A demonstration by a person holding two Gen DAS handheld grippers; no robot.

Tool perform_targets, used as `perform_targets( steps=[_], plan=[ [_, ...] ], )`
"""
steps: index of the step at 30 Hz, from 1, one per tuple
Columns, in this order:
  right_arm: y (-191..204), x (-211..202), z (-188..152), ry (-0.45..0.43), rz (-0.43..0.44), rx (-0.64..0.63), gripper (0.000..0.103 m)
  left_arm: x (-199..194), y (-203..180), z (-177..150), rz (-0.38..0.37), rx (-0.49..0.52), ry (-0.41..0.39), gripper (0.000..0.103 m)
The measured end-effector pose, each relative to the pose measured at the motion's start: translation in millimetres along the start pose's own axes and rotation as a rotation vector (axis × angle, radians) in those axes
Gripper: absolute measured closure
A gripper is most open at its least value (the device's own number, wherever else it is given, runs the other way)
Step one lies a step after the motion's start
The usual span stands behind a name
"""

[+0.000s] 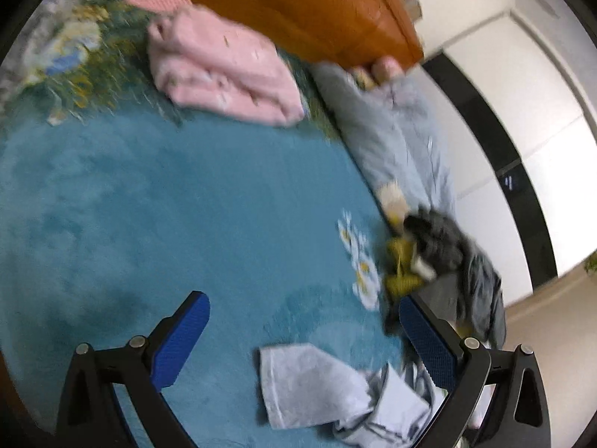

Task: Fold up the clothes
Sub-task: 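Pull the T-shirt off the pile and lay it on the blanket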

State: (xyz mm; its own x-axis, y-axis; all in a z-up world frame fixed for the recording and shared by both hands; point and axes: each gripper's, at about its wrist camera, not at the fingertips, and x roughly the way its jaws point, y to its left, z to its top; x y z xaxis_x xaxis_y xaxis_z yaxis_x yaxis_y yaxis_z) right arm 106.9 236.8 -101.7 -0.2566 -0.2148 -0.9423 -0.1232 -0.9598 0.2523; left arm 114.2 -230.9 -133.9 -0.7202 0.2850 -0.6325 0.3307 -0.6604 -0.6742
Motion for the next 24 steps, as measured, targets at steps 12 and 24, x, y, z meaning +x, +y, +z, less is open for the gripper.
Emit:
perform_targets(
  steps=[12, 24],
  plan=[
    [53, -24, 7, 0.039, -0.110, -0.282, 0.052, 49, -29, -27, 0.108, 0.147, 0.240, 0.000],
    [103, 32, 34, 0.002, -0.208, -0.341, 0.052, 43, -55, -42, 0.105, 0.218, 0.231, 0.000]
  ],
)
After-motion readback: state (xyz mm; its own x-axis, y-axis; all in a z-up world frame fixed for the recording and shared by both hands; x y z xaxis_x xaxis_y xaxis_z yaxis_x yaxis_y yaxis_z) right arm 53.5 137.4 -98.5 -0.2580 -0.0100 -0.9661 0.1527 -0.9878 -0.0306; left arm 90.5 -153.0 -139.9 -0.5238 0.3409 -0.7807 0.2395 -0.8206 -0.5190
